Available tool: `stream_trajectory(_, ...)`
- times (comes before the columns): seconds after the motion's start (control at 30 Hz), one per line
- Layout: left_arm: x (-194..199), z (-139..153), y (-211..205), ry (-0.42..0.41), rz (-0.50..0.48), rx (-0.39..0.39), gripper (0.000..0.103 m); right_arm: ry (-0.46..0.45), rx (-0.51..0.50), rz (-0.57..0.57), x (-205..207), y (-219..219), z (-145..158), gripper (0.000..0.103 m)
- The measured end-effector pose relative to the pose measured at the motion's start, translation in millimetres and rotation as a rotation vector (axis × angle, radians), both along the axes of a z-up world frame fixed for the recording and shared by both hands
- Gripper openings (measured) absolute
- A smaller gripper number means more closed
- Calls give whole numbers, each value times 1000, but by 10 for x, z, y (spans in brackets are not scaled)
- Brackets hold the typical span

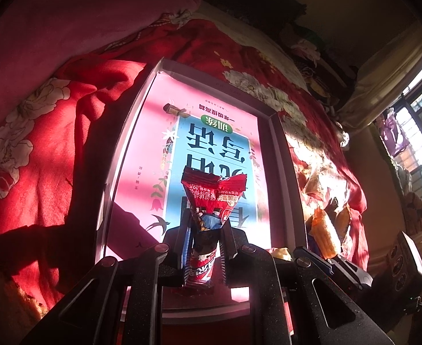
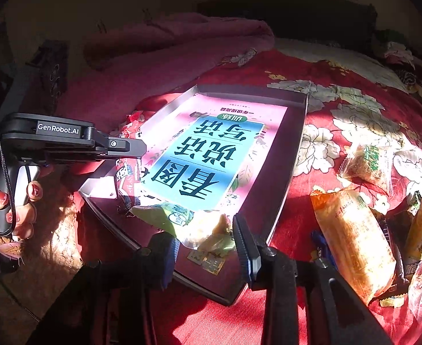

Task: Organize snacks
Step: 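Lower the green packet into the box with the right tool while the left tool releases the red one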

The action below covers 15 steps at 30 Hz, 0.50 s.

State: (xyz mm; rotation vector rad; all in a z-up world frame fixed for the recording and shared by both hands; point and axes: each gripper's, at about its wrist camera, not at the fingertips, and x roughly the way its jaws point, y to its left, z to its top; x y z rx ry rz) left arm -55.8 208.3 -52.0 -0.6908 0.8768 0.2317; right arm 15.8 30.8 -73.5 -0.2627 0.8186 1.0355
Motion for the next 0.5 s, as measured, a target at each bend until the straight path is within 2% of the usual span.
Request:
stream_trajectory(0.2, 3, 10, -13, -11, -3, -10, 24, 6, 15, 8, -25, -47, 39, 42)
stream_trajectory(0.37, -3, 16, -18, -13, -3, -12, 35, 9, 26, 4, -37, -93, 76, 47)
stream_trajectory(0.5, -2, 30, -26, -16, -6, -12, 40, 9, 37, 3, -41, -128, 110, 48)
